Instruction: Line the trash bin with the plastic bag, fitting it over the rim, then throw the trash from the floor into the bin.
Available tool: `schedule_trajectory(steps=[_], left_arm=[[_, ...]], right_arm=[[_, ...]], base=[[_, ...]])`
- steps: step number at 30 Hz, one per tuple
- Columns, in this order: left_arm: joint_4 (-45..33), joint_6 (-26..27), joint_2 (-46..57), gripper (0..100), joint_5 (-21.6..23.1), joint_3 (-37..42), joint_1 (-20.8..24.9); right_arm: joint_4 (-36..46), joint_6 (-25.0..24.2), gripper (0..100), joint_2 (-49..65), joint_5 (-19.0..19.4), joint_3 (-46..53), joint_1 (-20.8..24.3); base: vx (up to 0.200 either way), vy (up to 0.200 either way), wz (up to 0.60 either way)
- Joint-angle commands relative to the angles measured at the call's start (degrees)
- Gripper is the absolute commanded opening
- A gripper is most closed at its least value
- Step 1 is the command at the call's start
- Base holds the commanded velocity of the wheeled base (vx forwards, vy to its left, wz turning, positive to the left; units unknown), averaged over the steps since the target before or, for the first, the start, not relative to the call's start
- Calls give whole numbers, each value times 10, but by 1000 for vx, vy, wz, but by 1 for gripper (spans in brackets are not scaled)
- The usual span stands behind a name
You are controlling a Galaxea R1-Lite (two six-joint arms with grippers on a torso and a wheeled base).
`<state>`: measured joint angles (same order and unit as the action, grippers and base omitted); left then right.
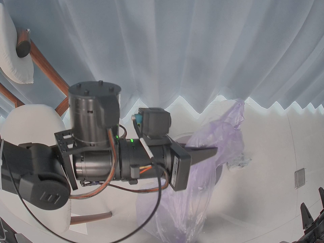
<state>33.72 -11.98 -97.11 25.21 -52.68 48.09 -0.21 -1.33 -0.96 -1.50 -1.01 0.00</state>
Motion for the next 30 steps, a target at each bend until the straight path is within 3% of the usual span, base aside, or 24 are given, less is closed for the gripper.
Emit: schedule_trajectory(steps=[1, 3, 9, 15, 30], left_arm=[[-25, 6, -21, 0, -2, -50, -26], [-33, 7, -28, 0, -2, -67, -26], [-37, 106, -71, 0, -12, -123, -20], [-15, 88, -61, 0, -109, -38, 24], [2, 77, -42, 0, -112, -43, 22]], right_arm=[[0, -2, 100, 10, -3, 10, 0], [0, -2, 100, 10, -3, 10, 0], [0, -2, 100, 10, -3, 10, 0], [2, 6, 100, 10, 0, 10, 0], [1, 34, 100, 10, 7, 9, 0]], base=[[0, 0, 0], [0, 0, 0], [0, 0, 0], [0, 0, 0], [0, 0, 0]])
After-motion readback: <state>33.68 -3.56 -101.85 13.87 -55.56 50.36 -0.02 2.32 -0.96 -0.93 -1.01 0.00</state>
